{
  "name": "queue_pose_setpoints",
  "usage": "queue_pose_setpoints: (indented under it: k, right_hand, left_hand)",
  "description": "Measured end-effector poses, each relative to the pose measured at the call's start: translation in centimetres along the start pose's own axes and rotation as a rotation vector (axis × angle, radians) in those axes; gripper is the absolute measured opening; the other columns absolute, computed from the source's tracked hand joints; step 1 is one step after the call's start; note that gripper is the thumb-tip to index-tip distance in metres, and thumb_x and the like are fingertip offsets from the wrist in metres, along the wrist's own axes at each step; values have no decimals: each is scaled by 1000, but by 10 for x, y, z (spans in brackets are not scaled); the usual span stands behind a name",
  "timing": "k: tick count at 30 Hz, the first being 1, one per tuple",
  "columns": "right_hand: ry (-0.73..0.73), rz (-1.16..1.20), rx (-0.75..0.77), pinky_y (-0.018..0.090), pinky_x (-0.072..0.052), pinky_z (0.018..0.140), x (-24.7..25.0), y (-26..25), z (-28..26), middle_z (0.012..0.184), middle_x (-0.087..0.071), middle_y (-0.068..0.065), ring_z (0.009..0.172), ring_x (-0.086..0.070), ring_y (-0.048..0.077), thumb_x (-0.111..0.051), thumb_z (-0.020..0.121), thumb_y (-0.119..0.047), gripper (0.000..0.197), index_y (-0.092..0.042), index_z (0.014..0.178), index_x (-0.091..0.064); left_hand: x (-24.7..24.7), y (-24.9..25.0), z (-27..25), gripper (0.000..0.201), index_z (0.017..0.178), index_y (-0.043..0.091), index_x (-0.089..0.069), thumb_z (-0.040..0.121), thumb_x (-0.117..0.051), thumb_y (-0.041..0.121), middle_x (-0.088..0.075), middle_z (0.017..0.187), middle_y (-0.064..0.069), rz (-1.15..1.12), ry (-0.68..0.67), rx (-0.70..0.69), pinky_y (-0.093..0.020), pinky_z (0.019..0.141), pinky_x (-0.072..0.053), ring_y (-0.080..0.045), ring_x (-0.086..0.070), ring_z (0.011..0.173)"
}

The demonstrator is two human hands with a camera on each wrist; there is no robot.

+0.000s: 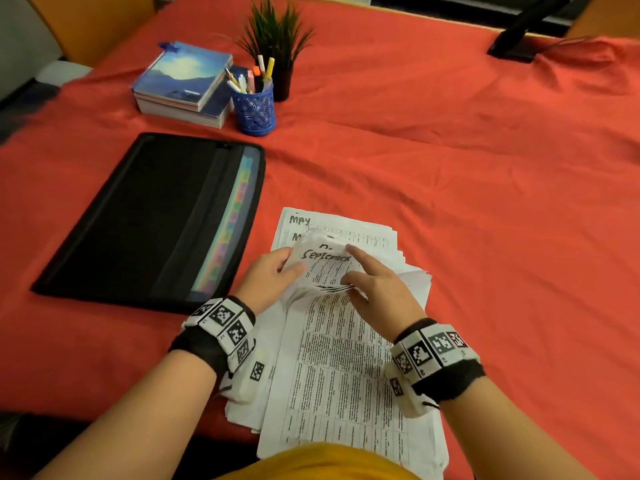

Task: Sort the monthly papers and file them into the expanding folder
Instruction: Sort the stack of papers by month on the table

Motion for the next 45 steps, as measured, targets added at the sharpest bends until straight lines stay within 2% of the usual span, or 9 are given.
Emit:
queue_pose_setpoints:
  k: [4,6,12,17,23,27,32,37,45]
  right_hand:
    - [44,-32,27,41,-45,93,0,-7,3,134,-47,23,115,-55,36,-66,73,3,11,-7,78,-68]
    - [50,-29,55,38,-43,96,1,-9,7,131,-50,22,115,-55,35,-65,73,2,10,-6,77,-68]
    - [-10,-51,81,44,-52,75,-1,-13,15,94,-63,11,84,-62,32,-69,70,0,12,-9,78,-69]
    - [7,-33,5,44,-43,95,0,-7,10,127,-50,22,114,-52,38,-69,72,-1,11,-9,79,-69]
    - [-43,13,7,47,-48,90,0,-3,14,121,-56,16,108,-56,34,-68,73,-1,11,-9,81,-68]
    - [-25,5,2,37,-32,104,4,1,15,137,-42,21,124,-45,33,-70,73,-3,13,-10,83,-69]
    - [28,-2,67,38,-42,94,11,-2,11,127,-54,18,111,-56,34,-66,75,-5,10,-8,83,-69]
    - [25,-18,150,42,-51,79,9,-5,-7,105,-65,9,89,-62,28,-49,77,-19,21,-12,83,-68]
    - [-1,-14,76,40,-50,77,9,-1,4,130,-53,14,83,-60,31,-56,72,-7,16,-13,81,-69]
  left_hand:
    - [5,-6,7,19,83,-9,-57,87,-60,9,-63,82,-17,-89,124,27,-42,77,-49,-18,-56,76]
    - [3,-2,10,3,86,2,-62,84,-64,2,-68,91,-13,-153,124,51,-39,82,-52,-21,-64,82]
    - [-4,6,13,26,89,17,-60,76,-71,-2,-69,91,-4,-292,116,127,-33,76,-56,-19,-67,84]
    - [-3,6,15,14,91,4,-69,90,-60,15,-68,101,-23,-419,85,187,-49,92,-51,-34,-65,95]
    - [-4,8,17,16,90,4,-71,90,-55,7,-72,94,-16,-625,63,232,-40,88,-53,-28,-69,90]
    - [-6,8,19,19,84,5,-72,88,-54,4,-72,89,-16,-647,34,262,-39,86,-51,-26,-69,84]
    - [-6,4,20,15,88,-2,-67,89,-55,6,-65,93,-22,-611,94,254,-41,88,-49,-28,-63,88]
    - [-6,4,21,19,86,9,-69,92,-51,6,-72,89,-10,-617,68,267,-38,84,-53,-24,-69,86]
    - [-9,7,18,19,89,13,-72,90,-55,5,-72,100,-12,-589,29,219,-41,96,-47,-27,-65,102]
Point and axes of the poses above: each hand's wrist, its own z-axis towards the middle knuckle, its own x-axis out of the back of the hand, y = z × x, the point moved 3 cm from there along z, towards the middle knuckle
